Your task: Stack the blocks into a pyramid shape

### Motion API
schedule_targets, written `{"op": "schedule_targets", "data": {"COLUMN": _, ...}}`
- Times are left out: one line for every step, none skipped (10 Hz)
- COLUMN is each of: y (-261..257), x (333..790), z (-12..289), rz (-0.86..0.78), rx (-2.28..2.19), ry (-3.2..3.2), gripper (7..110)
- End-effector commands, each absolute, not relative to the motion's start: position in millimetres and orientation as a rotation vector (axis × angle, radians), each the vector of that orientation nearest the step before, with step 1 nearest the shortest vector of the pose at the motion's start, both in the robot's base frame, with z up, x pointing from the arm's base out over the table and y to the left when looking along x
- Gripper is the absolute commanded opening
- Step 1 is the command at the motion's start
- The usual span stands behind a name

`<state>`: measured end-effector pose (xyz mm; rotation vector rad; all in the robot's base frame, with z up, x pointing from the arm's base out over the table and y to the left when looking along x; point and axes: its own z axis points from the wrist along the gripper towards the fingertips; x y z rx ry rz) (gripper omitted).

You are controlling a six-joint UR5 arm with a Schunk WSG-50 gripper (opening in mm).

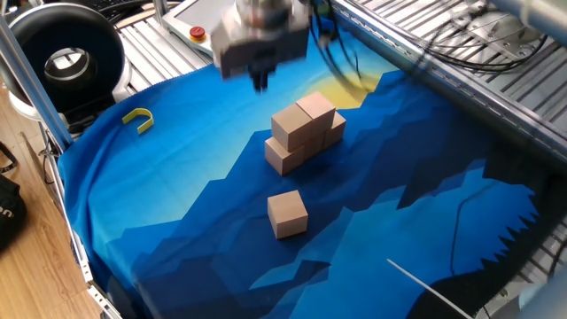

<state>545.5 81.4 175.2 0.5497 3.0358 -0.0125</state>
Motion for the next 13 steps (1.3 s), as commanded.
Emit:
{"op": "schedule_targets", "data": {"y": 94.8, "x": 535.7, "z": 163.6, "rz": -0.013, "rx": 0.545, "ry": 2.988, "gripper": 7}}
{"op": "schedule_targets", "data": {"y": 93.0, "x": 555.4, "z": 166.5, "rz": -0.007, "rx": 0.475, "ry": 2.920, "gripper": 7}}
{"op": "schedule_targets", "data": {"y": 84.5, "x": 560.2, "z": 167.8, "rz": -0.060, "rx": 0.401, "ry": 2.906, "gripper": 7}}
{"op": "schedule_targets", "data": {"y": 87.1, "x": 562.8, "z": 168.2, "rz": -0.044, "rx": 0.381, "ry": 2.900, "gripper": 7}}
{"op": "schedule_targets", "data": {"y": 88.2, "x": 559.4, "z": 167.5, "rz": -0.041, "rx": 0.382, "ry": 2.914, "gripper": 7}}
{"op": "schedule_targets", "data": {"y": 86.3, "x": 556.4, "z": 167.0, "rz": -0.057, "rx": 0.361, "ry": 2.928, "gripper": 7}}
{"op": "schedule_targets", "data": {"y": 86.2, "x": 542.3, "z": 164.8, "rz": -0.069, "rx": 0.359, "ry": 2.985, "gripper": 7}}
{"op": "schedule_targets", "data": {"y": 82.3, "x": 530.1, "z": 163.8, "rz": -0.104, "rx": 0.332, "ry": 3.035, "gripper": 7}}
{"op": "schedule_targets", "data": {"y": 78.5, "x": 528.2, "z": 164.0, "rz": -0.130, "rx": 0.309, "ry": 3.044, "gripper": 7}}
{"op": "schedule_targets", "data": {"y": 81.5, "x": 528.2, "z": 163.7, "rz": -0.111, "rx": 0.312, "ry": 3.045, "gripper": 7}}
{"op": "schedule_targets", "data": {"y": 83.4, "x": 529.7, "z": 163.7, "rz": -0.098, "rx": 0.330, "ry": 3.038, "gripper": 7}}
{"op": "schedule_targets", "data": {"y": 88.0, "x": 529.4, "z": 163.4, "rz": -0.069, "rx": 0.362, "ry": 3.038, "gripper": 7}}
{"op": "schedule_targets", "data": {"y": 89.9, "x": 531.3, "z": 163.4, "rz": -0.056, "rx": 0.362, "ry": 3.032, "gripper": 7}}
